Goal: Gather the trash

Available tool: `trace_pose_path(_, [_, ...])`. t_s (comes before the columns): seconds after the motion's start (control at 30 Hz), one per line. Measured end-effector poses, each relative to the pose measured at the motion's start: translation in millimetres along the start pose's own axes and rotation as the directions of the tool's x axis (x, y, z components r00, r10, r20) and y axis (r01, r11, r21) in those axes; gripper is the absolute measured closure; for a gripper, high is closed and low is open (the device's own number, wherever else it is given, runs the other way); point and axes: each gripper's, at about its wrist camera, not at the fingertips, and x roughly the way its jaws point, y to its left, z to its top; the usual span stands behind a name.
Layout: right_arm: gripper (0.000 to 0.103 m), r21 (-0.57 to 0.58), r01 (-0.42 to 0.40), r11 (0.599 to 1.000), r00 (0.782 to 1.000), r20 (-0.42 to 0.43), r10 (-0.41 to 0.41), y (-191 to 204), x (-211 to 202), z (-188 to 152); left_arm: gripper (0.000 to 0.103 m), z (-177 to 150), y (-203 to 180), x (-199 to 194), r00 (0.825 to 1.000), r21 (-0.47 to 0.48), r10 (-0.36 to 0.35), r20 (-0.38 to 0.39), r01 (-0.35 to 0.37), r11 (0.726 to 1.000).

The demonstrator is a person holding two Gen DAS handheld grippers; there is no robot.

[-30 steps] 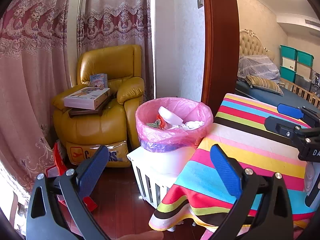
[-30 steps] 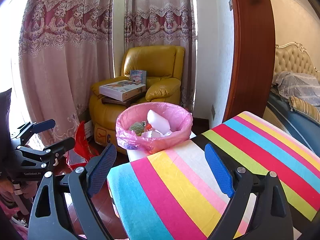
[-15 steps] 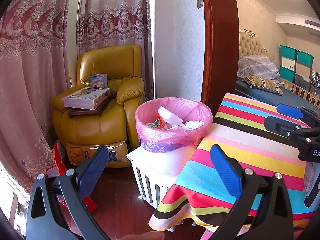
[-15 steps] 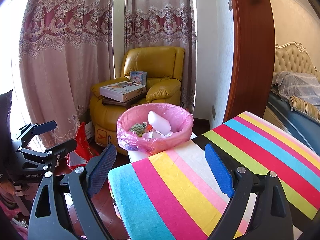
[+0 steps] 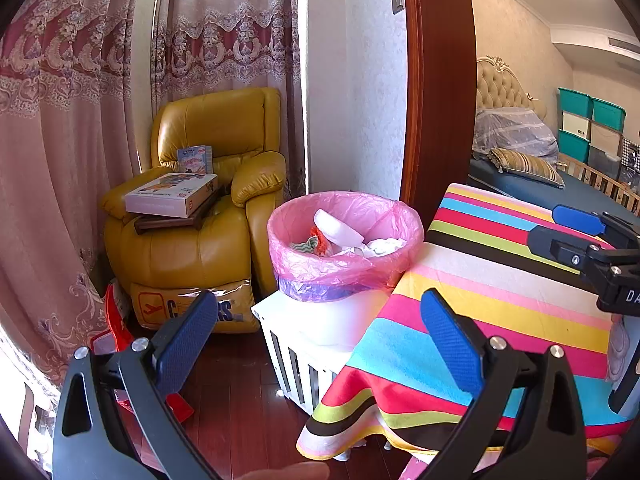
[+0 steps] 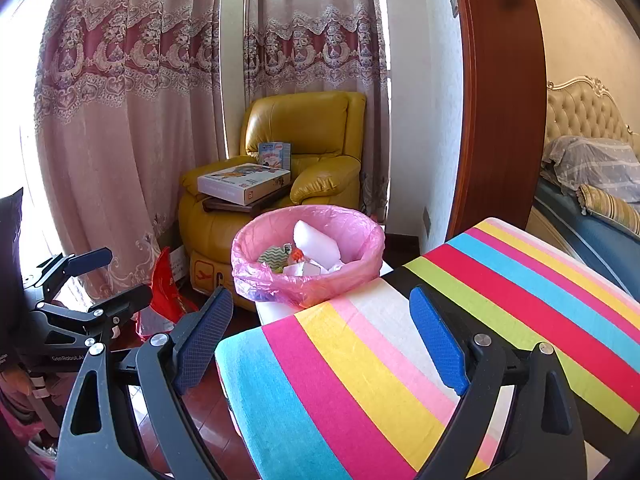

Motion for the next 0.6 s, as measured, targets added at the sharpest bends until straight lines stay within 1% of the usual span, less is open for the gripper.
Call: trace_pose_path(0.6, [0.018,-0.005,-0.005,1.000,1.000,-0.006,0.005,2.4,1.8,-1.1,0.005,-0.9,0.1,0.4,1.000,-0.003,0.000,-0.004,0.000,1.000])
